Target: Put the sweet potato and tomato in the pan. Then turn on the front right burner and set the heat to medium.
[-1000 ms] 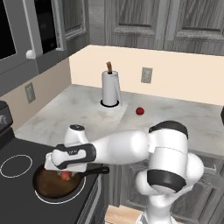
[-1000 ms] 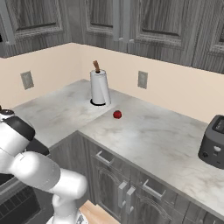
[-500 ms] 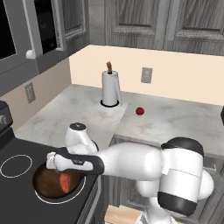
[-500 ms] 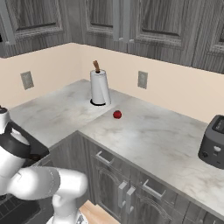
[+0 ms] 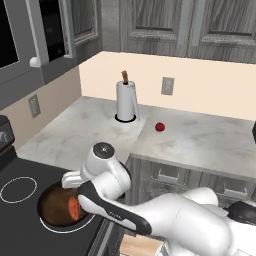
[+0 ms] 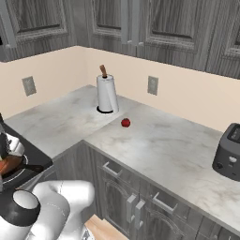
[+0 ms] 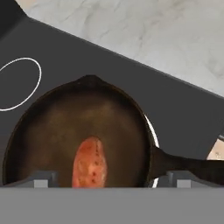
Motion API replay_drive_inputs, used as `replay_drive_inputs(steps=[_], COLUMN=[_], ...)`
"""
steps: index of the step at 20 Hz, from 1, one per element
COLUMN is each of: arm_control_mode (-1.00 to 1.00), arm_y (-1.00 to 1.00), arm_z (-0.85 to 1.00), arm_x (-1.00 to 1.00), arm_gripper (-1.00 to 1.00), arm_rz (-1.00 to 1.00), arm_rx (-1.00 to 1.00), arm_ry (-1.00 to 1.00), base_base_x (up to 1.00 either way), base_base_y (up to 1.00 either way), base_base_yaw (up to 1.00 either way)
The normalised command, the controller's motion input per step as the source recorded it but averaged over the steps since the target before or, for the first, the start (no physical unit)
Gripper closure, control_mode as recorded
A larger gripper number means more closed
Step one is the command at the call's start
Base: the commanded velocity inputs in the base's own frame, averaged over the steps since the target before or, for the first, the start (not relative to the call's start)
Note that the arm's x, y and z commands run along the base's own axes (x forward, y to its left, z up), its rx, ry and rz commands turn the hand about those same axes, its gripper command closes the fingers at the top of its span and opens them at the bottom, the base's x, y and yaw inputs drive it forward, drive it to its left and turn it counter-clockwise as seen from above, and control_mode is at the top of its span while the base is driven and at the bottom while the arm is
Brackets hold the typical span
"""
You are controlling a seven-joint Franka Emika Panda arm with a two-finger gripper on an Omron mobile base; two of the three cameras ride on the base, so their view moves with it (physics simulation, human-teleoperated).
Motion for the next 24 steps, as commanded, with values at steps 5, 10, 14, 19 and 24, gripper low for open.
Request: replay_drive_inputs(steps=[5,10,14,19,24], arm_control_mode=[-1.00,-1.00,-1.00,-1.00,-1.00], arm_y=[-0.65,-0.73,-0.80,-0.87,-0.88], arm_z=[0.43,0.33,0.27,0.26,0.18], arm_x=[-0.16,-0.04,-0.01,0.00,0.00], arm_gripper=[-1.00,-1.00,-1.00,-1.00,-1.00], arm_rz=[0.00,-0.03,-0.05,-0.07,-0.10], arm_rx=[0.00,0.00,0.00,0.00,0.00], arm_ry=[-0.14,-0.06,0.00,0.00,0.00], base_base_x=[0.00,0.00,0.00,0.00,0.00], base_base_y=[0.00,0.00,0.00,0.00,0.00], base_base_yaw=[0.00,0.00,0.00,0.00,0.00])
